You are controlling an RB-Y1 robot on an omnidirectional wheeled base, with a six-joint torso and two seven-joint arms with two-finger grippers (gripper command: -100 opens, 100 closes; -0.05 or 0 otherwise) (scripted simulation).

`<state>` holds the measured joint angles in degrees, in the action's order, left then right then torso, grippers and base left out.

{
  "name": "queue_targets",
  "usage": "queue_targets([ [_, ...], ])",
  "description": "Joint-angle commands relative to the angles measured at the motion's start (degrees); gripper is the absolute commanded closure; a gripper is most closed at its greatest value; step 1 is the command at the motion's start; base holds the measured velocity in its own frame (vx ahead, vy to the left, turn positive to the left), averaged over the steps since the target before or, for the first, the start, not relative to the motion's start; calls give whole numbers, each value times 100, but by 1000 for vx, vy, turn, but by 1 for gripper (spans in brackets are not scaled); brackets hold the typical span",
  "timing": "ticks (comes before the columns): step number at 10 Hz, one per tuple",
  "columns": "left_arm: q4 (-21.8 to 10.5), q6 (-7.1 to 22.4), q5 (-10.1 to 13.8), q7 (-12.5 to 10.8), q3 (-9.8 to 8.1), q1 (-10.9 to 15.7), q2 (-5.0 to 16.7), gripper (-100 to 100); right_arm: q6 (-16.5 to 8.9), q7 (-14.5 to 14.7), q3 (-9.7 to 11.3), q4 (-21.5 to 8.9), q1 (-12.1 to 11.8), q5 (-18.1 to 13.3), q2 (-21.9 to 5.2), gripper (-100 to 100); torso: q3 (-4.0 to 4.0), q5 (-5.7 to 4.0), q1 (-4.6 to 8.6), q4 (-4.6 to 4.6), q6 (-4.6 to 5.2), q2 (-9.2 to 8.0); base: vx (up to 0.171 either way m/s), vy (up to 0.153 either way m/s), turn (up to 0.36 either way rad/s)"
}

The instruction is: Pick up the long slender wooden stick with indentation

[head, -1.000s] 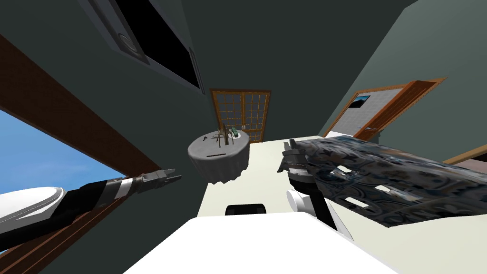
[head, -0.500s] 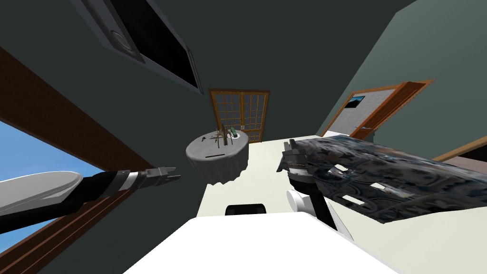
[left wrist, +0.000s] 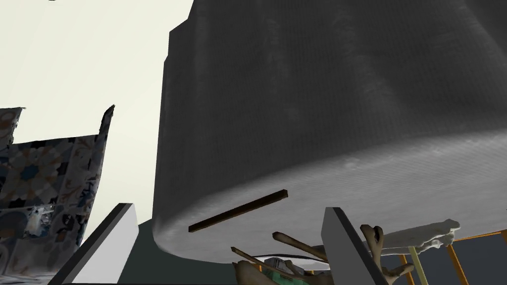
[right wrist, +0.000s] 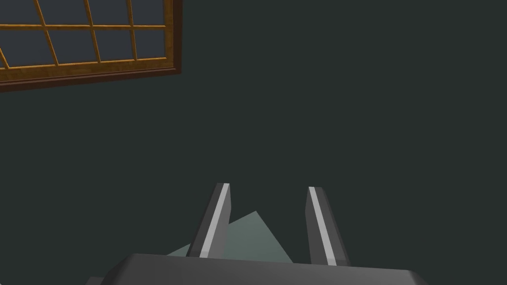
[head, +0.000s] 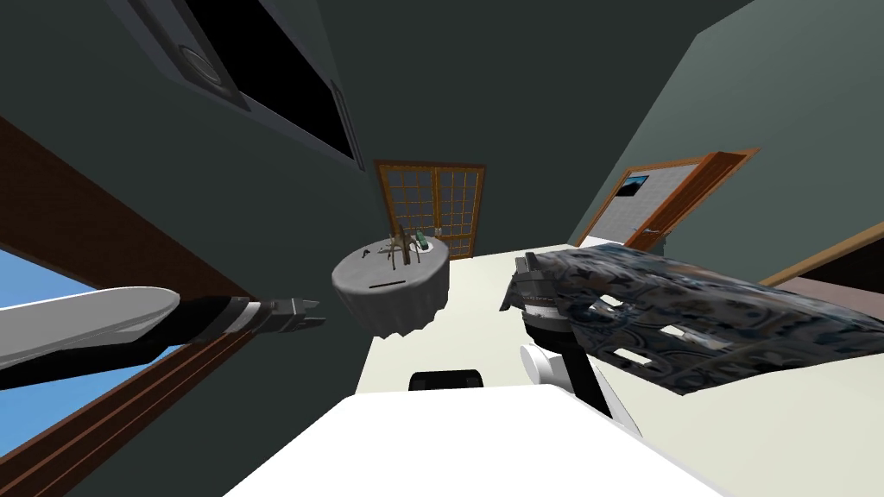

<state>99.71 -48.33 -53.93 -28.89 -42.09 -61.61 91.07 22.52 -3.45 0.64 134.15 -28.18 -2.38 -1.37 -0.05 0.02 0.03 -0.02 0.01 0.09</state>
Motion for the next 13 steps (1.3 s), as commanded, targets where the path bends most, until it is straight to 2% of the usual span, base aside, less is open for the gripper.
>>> queue_targets([
  [1,-17,-19,-25,-24,-22,-23,197,-100,0,0,0,0,0,0,0,0,0,0,0,0,0,0,6,1,-8],
  [2,-154,-138,-182,-143,-149,-172,407,-100,0,0,0,0,0,0,0,0,1,0,0,1,-2,-2,11,-3,-85],
  [4,-154,-138,-182,-143,-149,-172,666,-100,0,0,0,0,0,0,0,0,0,0,0,0,-1,0,9,2,-22],
  [5,-288,-254,-326,-257,-267,-315,867,-100,0,0,0,0,0,0,0,0,1,1,-1,1,-3,-2,14,-1,-89],
  [6,-288,-254,-326,-257,-267,-315,1049,-100,0,0,0,0,0,0,0,0,0,0,0,0,1,1,14,3,-52],
  [7,-288,-254,-326,-257,-267,-315,1126,-100,0,0,0,0,0,0,0,0,-1,0,0,0,-2,1,6,2,3],
  [8,-419,-366,-457,-364,-374,-452,1351,-100,0,0,0,0,0,0,0,0,1,1,-1,1,-3,-2,14,-1,-81],
  [9,-419,-366,-457,-364,-374,-452,1531,-100,0,0,0,0,0,0,0,0,0,0,0,0,0,1,13,3,-54],
  [10,-546,-475,-574,-465,-472,-583,1715,-100,0,0,0,0,0,0,0,0,-1,0,0,0,-2,1,22,4,-93],
  [12,-546,-475,-574,-465,-472,-583,2007,-100,0,0,0,0,0,0,0,0,-2,1,-1,-1,-2,3,11,5,-26],
  [13,-668,-580,-678,-559,-561,-708,2194,-100,0,0,0,0,0,0,0,0,1,1,-1,1,-4,-1,13,1,-94],
])
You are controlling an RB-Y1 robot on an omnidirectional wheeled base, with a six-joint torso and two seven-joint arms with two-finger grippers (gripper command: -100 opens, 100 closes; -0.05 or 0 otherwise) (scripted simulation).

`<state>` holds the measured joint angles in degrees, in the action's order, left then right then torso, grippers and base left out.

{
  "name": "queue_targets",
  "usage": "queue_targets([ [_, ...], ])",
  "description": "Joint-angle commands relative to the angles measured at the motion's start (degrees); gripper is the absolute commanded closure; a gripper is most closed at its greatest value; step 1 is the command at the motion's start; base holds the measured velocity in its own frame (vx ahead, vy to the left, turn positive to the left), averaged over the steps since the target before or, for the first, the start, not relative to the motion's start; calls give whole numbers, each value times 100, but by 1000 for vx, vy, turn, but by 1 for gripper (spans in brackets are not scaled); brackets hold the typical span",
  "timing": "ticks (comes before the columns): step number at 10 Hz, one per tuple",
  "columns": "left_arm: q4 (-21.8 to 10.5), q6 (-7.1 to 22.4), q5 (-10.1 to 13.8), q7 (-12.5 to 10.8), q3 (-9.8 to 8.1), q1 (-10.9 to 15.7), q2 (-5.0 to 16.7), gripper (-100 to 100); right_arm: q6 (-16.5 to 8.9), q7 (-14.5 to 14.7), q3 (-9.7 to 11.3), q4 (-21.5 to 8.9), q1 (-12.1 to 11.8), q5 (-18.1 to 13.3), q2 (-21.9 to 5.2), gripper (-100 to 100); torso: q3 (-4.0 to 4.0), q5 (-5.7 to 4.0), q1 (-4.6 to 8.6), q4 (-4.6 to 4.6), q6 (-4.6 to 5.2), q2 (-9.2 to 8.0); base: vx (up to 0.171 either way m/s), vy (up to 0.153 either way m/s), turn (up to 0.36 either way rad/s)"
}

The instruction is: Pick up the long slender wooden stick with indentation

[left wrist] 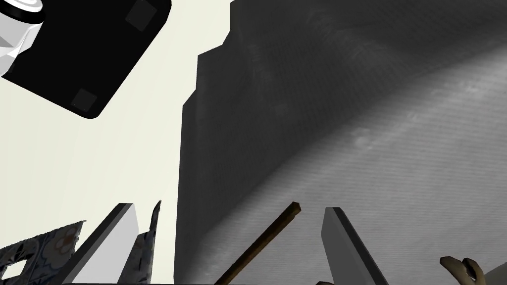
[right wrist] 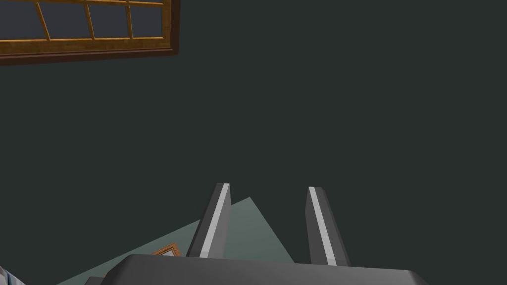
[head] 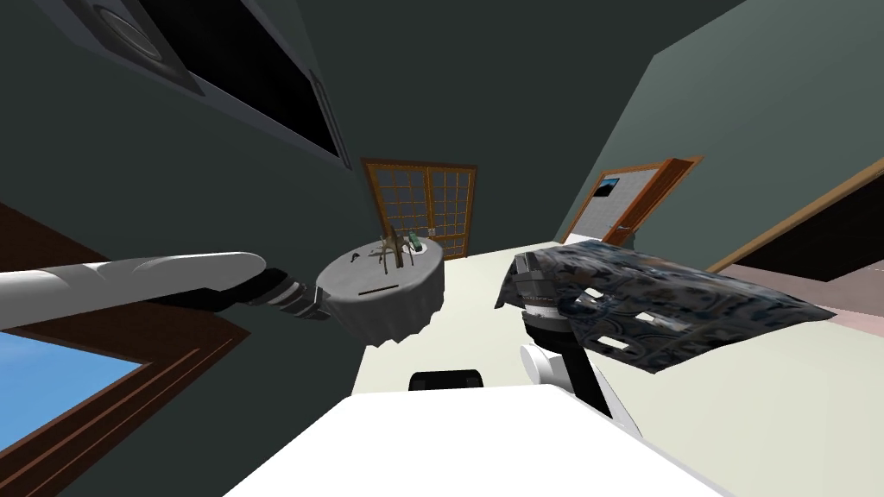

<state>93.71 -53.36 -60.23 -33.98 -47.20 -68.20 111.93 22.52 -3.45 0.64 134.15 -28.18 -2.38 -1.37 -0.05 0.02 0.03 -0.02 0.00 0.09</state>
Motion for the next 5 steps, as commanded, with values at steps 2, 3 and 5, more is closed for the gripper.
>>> queue_targets([
  [2,-68,-77,-48,-50,-50,-49,337,-100,0,0,0,0,0,0,0,0,0,0,0,0,-3,0,10,4,-25],
  [3,-186,-176,-141,-138,-130,-166,559,-100,0,0,0,0,0,0,0,0,2,1,-1,1,-4,-3,12,2,-89],
  [5,-300,-271,-221,-220,-201,-276,915,-100,0,0,0,0,0,0,0,0,0,0,0,0,-3,1,19,8,-71],
])
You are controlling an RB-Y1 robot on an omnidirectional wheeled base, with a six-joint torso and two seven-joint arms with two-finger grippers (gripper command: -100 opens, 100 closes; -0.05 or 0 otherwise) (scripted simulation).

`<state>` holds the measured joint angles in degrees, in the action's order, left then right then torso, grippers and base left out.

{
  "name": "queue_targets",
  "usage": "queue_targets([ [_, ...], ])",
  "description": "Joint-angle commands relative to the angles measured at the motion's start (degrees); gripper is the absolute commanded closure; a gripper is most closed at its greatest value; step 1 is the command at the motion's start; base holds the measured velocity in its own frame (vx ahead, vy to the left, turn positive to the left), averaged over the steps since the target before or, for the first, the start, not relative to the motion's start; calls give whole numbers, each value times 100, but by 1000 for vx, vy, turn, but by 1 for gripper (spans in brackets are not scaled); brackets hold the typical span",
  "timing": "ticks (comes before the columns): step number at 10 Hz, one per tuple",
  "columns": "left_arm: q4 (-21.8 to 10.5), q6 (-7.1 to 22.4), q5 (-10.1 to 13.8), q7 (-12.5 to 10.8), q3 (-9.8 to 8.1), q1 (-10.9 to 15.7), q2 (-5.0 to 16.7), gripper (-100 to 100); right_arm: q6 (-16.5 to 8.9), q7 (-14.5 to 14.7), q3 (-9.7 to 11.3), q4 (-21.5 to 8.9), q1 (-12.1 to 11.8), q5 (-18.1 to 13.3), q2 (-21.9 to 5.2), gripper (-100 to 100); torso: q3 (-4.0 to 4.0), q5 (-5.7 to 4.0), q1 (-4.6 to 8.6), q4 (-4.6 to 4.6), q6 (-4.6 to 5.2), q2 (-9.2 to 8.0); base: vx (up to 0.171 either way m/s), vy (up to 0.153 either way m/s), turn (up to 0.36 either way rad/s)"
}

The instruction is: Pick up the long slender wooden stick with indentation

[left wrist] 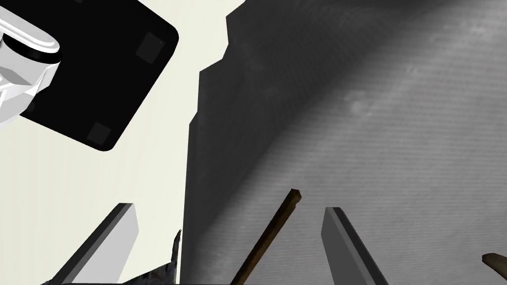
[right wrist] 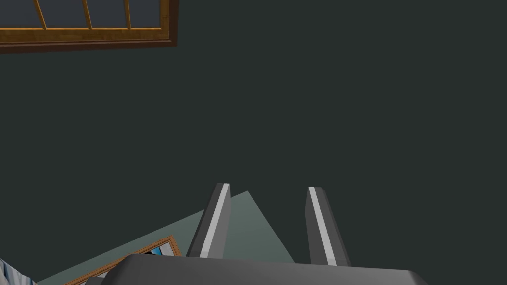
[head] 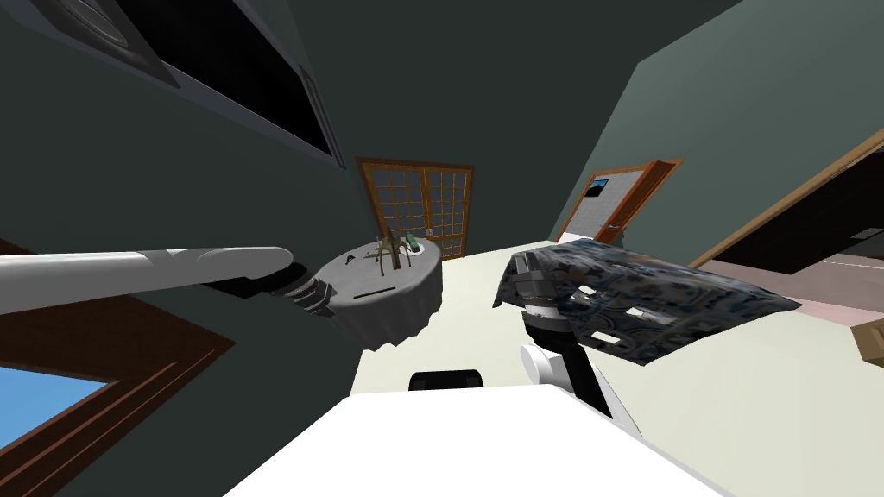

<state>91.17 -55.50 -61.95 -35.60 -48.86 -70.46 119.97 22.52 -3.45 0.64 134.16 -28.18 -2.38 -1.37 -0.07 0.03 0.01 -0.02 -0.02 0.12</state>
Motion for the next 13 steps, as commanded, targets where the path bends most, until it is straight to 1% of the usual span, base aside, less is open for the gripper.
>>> queue_targets([
  [1,-46,-56,-50,-57,-36,-50,286,-100,0,0,0,0,0,0,0,0,0,0,0,0,0,0,19,8,-45],
  [2,-153,-146,-120,-132,-99,-153,458,-100,0,0,0,0,0,0,0,0,0,0,1,0,-2,0,22,5,-100],
  [3,-153,-146,-120,-132,-99,-153,634,-100,0,0,0,0,0,0,0,0,-1,0,1,0,0,1,17,8,-41],
  [4,-254,-229,-181,-200,-154,-248,803,-100,0,0,0,0,0,0,0,0,0,0,1,0,-3,-1,20,5,-82],
  [5,-254,-229,-181,-200,-154,-248,989,-100,0,0,0,0,0,0,0,0,0,0,2,0,0,0,15,8,-43],
  [6,-346,-307,-231,-262,-202,-335,1180,-100,0,0,0,0,0,0,0,0,1,0,1,1,-3,-1,17,7,-81],
  [7,-346,-307,-231,-262,-202,-335,1302,-100,0,0,0,0,0,0,0,0,1,0,2,0,-1,-1,15,8,-43],
  [8,-430,-378,-274,-317,-244,-415,1490,-100,0,0,0,0,0,0,0,0,2,0,1,1,-4,-3,19,10,-58],
  [9,-430,-378,-274,-317,-244,-415,1585,-100,0,0,0,0,0,0,0,0,1,0,1,1,-2,-2,16,10,-45],
  [10,-504,-442,-308,-365,-278,-486,1790,-100,0,0,0,0,0,0,0,0,2,0,0,1,-4,-3,16,10,-81],
  [11,-504,-442,-308,-365,-278,-486,1840,-100,0,0,0,0,0,0,0,0,2,0,1,1,-2,-3,12,8,-36],
  [12,-567,-499,-335,-406,-306,-548,2066,-100,0,0,0,0,0,0,0,0,3,1,0,2,-5,-5,14,5,-44],
  [13,-620,-547,-356,-441,-328,-600,2220,-100,0,0,0,0,0,0,0,0,3,0,2,2,-4,-4,21,10,-97],
])
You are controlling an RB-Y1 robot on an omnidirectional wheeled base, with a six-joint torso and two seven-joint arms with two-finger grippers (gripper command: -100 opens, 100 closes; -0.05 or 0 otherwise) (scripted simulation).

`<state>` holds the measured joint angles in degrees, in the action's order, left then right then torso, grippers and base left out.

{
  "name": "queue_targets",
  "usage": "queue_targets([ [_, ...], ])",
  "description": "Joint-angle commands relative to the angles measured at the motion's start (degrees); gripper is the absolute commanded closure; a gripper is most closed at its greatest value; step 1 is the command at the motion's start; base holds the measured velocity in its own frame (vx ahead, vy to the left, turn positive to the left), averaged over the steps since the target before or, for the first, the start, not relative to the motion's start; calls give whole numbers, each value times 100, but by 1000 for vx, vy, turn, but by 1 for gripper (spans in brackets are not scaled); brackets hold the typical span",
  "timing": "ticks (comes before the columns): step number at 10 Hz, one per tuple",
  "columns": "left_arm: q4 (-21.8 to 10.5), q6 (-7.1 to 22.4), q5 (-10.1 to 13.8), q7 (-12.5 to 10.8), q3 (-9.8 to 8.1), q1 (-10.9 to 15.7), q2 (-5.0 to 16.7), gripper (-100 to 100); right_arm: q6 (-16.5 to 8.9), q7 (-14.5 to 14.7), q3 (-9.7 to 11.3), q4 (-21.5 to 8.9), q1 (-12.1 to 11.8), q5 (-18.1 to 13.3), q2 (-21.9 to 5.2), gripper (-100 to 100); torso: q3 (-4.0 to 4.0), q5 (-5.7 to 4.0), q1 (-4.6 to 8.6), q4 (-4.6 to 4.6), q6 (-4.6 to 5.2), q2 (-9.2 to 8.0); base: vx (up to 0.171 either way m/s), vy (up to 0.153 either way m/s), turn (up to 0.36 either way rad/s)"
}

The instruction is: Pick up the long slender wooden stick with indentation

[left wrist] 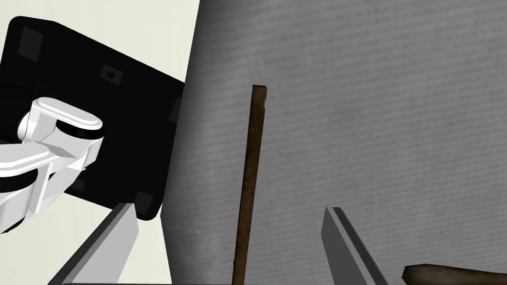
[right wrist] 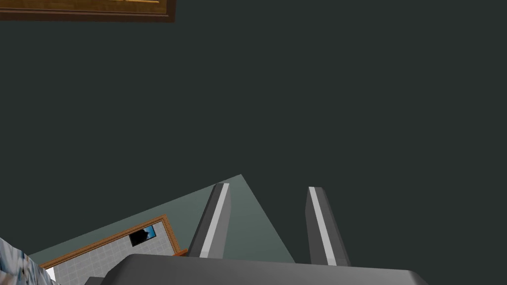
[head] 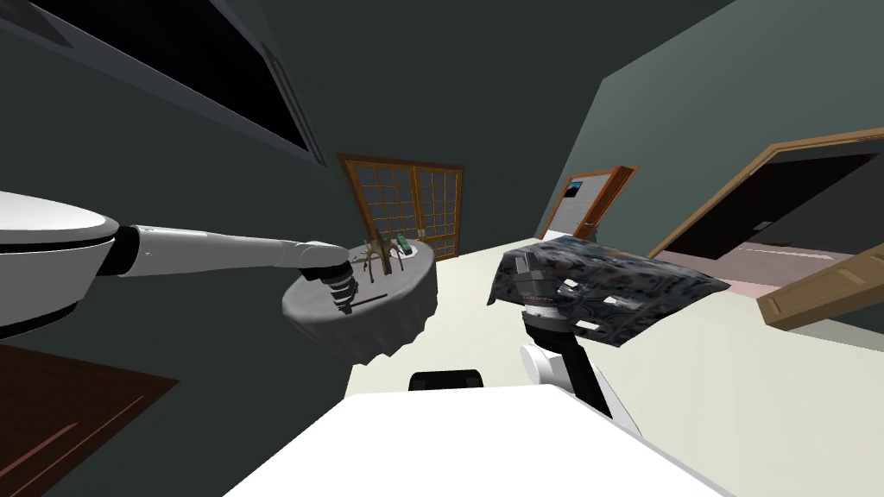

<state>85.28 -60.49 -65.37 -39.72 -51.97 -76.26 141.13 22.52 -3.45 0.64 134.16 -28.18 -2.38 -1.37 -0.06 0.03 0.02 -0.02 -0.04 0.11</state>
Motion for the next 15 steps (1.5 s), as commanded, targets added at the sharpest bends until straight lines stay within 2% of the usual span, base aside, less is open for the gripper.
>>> queue_targets([
  [1,-72,-88,-28,-57,-33,-63,286,-100,0,0,0,0,0,0,0,0,0,0,0,0,0,0,24,16,-82],
  [3,-121,-138,-43,-90,-52,-117,504,-100,0,0,0,0,0,0,0,0,0,0,-1,0,-2,1,19,10,-48],
  [4,-81,-112,-49,-90,-41,-96,430,-100,0,0,0,0,0,0,0,0,2,0,0,1,-3,-2,6,2,-6],
  [5,-79,-117,-52,-99,-41,-98,440,0,0,0,0,0,0,0,0,0,5,0,0,3,-5,-7,0,0,0],
  [6,-113,45,-76,12,1,-239,433,-100,0,0,0,0,0,0,0,0,7,0,0,3,-5,-10,24,-29,55],
  [8,-155,246,-106,150,55,-417,425,-100,0,0,0,0,-1,0,1,0,1,-2,16,1,-5,-1,35,-55,59],
  [9,-174,168,-85,117,32,-378,440,-100,0,0,0,0,-1,0,1,0,0,-4,18,1,-6,1,18,-25,15],
  [10,-168,196,-91,129,38,-386,435,100,0,0,0,0,0,0,0,0,3,-3,11,2,-4,-4,0,0,0],
  [14,-164,191,-90,132,36,-384,438,100,0,0,0,0,0,0,0,0,4,2,-3,2,-5,-7,0,0,0],
  [15,-164,191,-90,132,36,-384,438,0,0,0,0,0,0,0,0,0,4,2,-4,2,-5,-7,0,0,0],
])
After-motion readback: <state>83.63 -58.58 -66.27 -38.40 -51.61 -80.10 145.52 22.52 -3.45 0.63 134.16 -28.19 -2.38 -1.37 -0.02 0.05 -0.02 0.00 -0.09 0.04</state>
